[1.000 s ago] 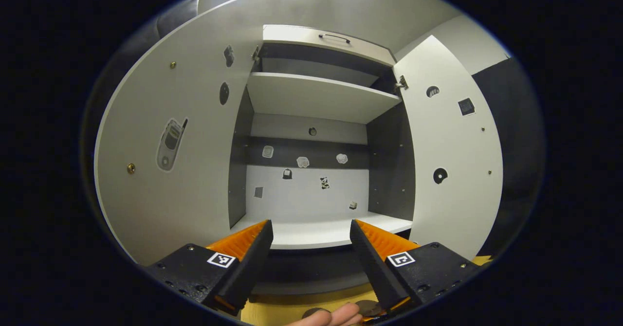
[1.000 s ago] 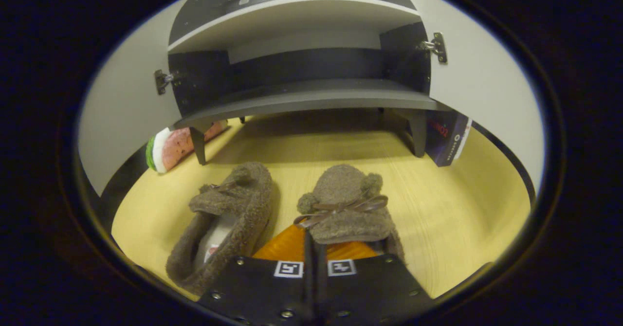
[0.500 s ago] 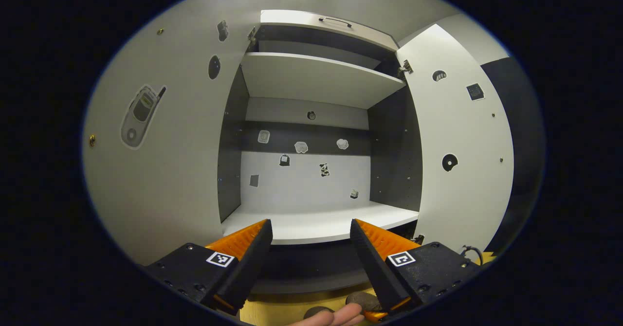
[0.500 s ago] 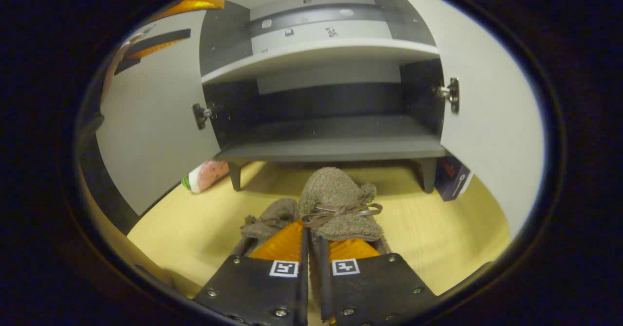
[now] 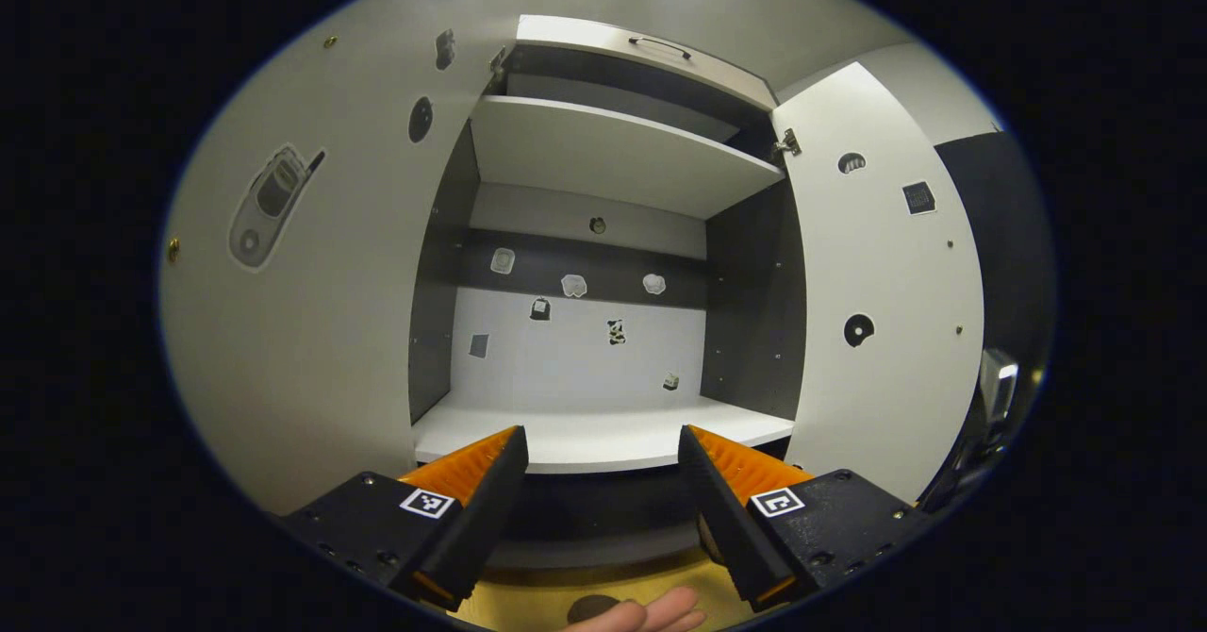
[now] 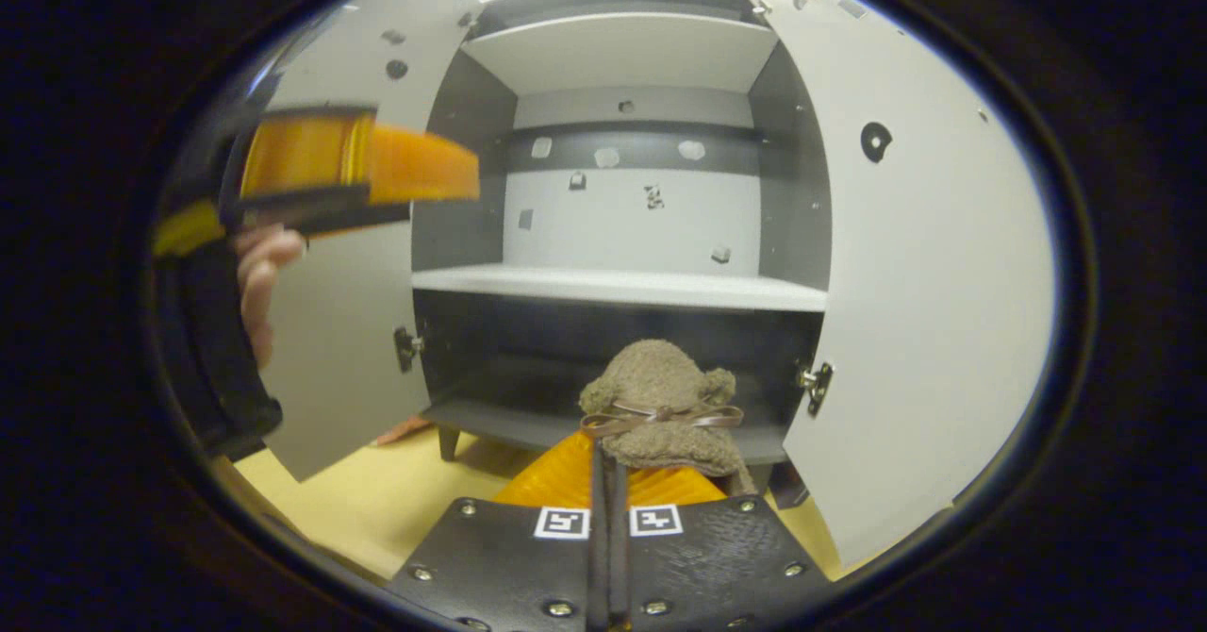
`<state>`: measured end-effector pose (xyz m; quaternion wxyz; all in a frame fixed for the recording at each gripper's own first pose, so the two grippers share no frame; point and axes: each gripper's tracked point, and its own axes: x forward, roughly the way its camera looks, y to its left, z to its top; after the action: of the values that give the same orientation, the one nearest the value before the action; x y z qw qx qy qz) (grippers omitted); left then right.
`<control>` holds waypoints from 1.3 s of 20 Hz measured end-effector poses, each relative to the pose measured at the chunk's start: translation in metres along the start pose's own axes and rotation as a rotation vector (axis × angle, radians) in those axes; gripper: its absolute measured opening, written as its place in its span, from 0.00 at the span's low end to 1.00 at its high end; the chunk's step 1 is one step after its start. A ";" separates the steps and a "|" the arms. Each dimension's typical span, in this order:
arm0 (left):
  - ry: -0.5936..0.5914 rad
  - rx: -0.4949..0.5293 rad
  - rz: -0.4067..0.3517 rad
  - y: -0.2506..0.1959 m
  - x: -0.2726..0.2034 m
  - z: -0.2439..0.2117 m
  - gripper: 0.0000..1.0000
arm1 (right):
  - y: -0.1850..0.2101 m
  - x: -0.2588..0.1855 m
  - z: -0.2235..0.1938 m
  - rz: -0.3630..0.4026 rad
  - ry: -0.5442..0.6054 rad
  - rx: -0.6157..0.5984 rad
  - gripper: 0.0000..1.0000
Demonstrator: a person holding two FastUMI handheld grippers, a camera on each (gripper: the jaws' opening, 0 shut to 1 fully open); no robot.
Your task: Grab one shoe with the right hand and put it into the shoe cabinet, grab the other shoe with the left hand and put it into the shoe cabinet; then close the right door with the right hand and the left door with the left hand.
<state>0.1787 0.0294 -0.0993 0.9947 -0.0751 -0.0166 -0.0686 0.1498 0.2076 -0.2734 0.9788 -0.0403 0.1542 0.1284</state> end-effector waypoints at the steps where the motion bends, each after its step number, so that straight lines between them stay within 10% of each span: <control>1: 0.002 -0.006 0.006 0.004 0.001 0.000 0.98 | -0.005 0.002 0.014 -0.009 -0.014 0.004 0.01; 14: 0.069 -0.015 0.021 0.015 0.017 -0.021 0.98 | -0.031 0.075 0.194 -0.059 -0.082 -0.077 0.02; 22: 0.083 0.013 0.021 0.011 0.013 -0.025 0.99 | -0.040 0.201 0.158 -0.044 0.248 0.032 0.01; 26: 0.088 0.004 0.019 0.009 0.012 -0.026 0.99 | -0.085 0.250 0.126 -0.167 0.392 0.038 0.02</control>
<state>0.1923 0.0329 -0.1255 0.9952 -0.0702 0.0280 -0.0624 0.4387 0.2007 -0.2284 0.9379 -0.0589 0.3401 0.0335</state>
